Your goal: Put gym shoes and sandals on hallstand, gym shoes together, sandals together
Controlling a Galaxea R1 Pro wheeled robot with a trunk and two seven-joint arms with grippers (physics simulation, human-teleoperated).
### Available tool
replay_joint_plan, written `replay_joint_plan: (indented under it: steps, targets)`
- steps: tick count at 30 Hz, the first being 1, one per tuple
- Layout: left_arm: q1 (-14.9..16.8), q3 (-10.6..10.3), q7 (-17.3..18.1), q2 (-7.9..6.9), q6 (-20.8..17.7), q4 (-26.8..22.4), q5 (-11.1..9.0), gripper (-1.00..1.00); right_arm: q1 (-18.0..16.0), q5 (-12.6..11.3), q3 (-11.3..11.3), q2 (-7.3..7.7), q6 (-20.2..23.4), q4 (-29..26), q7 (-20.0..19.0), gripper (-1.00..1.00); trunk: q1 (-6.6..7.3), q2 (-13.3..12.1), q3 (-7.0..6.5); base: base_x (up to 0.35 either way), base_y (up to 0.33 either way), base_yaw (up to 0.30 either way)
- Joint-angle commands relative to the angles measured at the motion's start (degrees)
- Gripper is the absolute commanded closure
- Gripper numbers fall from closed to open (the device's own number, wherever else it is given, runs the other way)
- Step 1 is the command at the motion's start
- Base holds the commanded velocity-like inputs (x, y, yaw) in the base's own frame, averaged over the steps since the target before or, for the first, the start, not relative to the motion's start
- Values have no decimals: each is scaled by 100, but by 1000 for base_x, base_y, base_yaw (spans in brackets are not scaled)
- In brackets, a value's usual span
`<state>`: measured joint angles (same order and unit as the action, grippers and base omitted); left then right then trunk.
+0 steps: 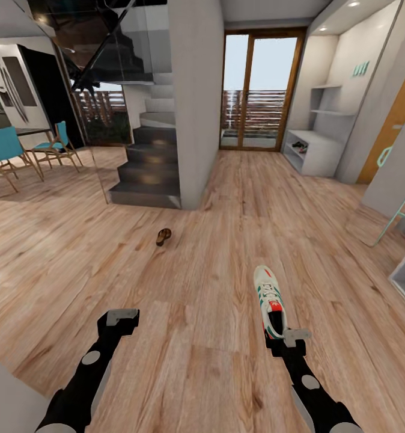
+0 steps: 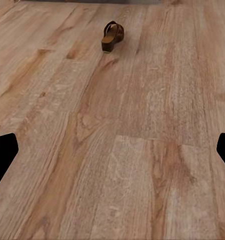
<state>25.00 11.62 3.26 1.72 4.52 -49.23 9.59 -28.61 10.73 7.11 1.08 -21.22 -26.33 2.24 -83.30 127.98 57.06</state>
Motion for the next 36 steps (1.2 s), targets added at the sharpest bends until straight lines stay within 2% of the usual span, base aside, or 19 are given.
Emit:
replay_joint_plan:
  steps: [1, 36]
  targets:
    - [2, 34, 34, 9, 23, 1, 60, -100, -4, 61, 18, -2, -15, 5, 23, 100, -2, 2, 5, 339, 0, 0]
    - [4, 42, 43, -5, 22, 3, 60, -100, -4, 61, 15, -2, -19, 5, 17, 100, -2, 2, 5, 338, 0, 0]
